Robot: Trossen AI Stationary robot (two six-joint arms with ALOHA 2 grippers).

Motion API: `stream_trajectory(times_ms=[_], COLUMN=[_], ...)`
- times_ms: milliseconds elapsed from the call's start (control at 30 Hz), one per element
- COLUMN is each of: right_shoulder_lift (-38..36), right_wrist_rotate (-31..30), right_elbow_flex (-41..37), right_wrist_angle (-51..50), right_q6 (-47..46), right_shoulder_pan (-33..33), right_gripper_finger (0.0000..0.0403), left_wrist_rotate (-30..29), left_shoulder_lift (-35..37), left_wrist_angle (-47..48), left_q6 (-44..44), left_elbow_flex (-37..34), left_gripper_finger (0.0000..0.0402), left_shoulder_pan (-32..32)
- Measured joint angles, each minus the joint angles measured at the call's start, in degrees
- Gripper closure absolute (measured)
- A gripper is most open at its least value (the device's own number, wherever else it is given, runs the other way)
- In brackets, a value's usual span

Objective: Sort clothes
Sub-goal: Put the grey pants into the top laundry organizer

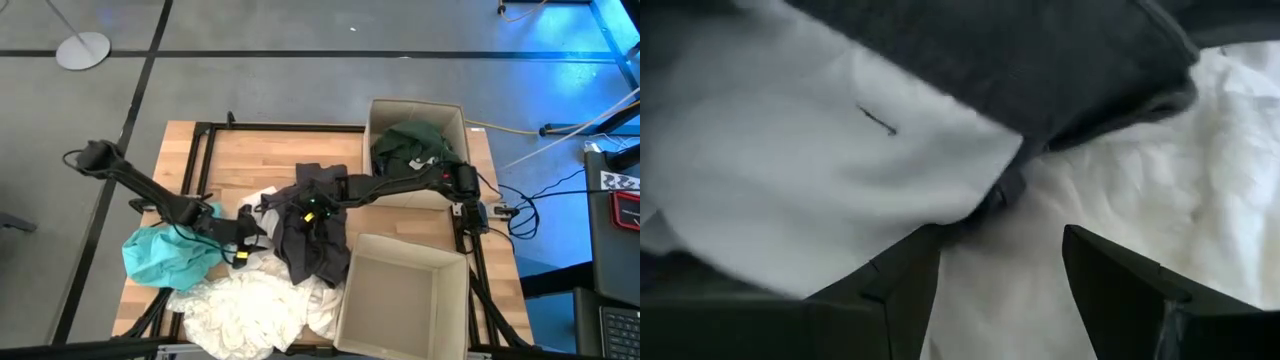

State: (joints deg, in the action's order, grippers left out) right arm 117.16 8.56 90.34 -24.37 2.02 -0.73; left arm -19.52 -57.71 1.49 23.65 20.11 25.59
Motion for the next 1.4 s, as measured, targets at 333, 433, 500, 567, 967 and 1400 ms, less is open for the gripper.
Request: stream_trajectory(times_ms=[333,433,500,567,967,1400], right_shoulder_lift=[-0.32,-0.32,-0.32,-0.32,1.23,9.98], right_wrist_rotate=[-0.59,-0.57,-0.56,-0.50,-5.98,-8.87], right_elbow_flex=[11.54,14.96,16.21,16.35,9.41,8.55], right_wrist_angle=[-13.11,-16.12,-16.20,-15.99,-6.74,4.47], right_q6=[1.89,2.77,2.84,2.84,1.38,-1.66], right_shoulder_pan=[0.00,0.02,0.02,0.06,3.43,3.46], right_gripper_finger=[0.0159,0.0159,0.0159,0.0159,0.0159,0.0159], left_wrist_rotate=[-1.50,-1.66,-2.57,-3.56,-4.73,-4.49], left_shoulder_lift=[-8.65,-9.18,-9.21,-9.21,-9.21,-9.38], left_wrist_angle=[-11.06,-11.59,-11.65,-12.11,-18.23,-17.52], left_q6=[-8.01,-8.25,-8.28,-8.84,-12.69,-12.08], left_elbow_flex=[-0.03,-0.03,-0.03,-0.03,-0.03,-0.31], left_gripper_finger=[0.0199,0.0199,0.0199,0.0199,0.0199,0.0199], left_shoulder_pan=[-4.93,-6.23,-6.89,-7.35,-9.10,-10.76])
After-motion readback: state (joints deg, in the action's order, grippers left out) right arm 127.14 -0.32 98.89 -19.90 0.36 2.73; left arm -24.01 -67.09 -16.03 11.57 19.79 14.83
